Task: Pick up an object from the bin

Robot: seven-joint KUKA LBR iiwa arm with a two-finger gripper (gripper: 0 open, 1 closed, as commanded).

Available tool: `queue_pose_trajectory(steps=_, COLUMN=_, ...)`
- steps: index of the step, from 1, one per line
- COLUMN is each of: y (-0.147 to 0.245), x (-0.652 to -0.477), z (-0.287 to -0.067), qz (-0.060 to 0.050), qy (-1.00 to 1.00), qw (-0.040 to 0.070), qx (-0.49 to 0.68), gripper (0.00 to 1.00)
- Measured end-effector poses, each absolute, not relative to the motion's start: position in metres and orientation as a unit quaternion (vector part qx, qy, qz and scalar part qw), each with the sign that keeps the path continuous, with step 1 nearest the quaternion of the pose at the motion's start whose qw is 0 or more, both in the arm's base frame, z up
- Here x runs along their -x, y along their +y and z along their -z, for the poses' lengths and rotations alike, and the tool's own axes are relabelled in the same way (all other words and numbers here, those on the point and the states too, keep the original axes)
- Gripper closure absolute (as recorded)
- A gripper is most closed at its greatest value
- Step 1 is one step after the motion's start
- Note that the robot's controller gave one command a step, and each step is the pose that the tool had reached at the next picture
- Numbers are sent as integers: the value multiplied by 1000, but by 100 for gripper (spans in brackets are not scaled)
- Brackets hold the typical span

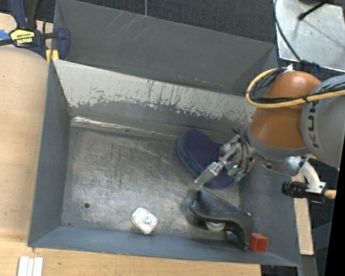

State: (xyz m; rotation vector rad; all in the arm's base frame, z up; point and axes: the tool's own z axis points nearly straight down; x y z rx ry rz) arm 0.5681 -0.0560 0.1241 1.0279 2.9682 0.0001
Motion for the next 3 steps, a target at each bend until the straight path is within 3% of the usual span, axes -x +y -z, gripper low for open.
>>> queue_pose_trajectory(steps=1, y=-64, x=-569, z=-78, qz=-5, qy=920, qw=13, qx=-392, gripper=0)
queue_pose_trajectory(steps=2, y=-68, x=-572, z=-82, qz=-5, qy=919, qw=20, qx=-393, gripper=100)
queue_pose_trajectory(steps=3, y=-43, x=-584, z=-246, qz=-2, qy=936, qw=6, qx=-351, gripper=100)
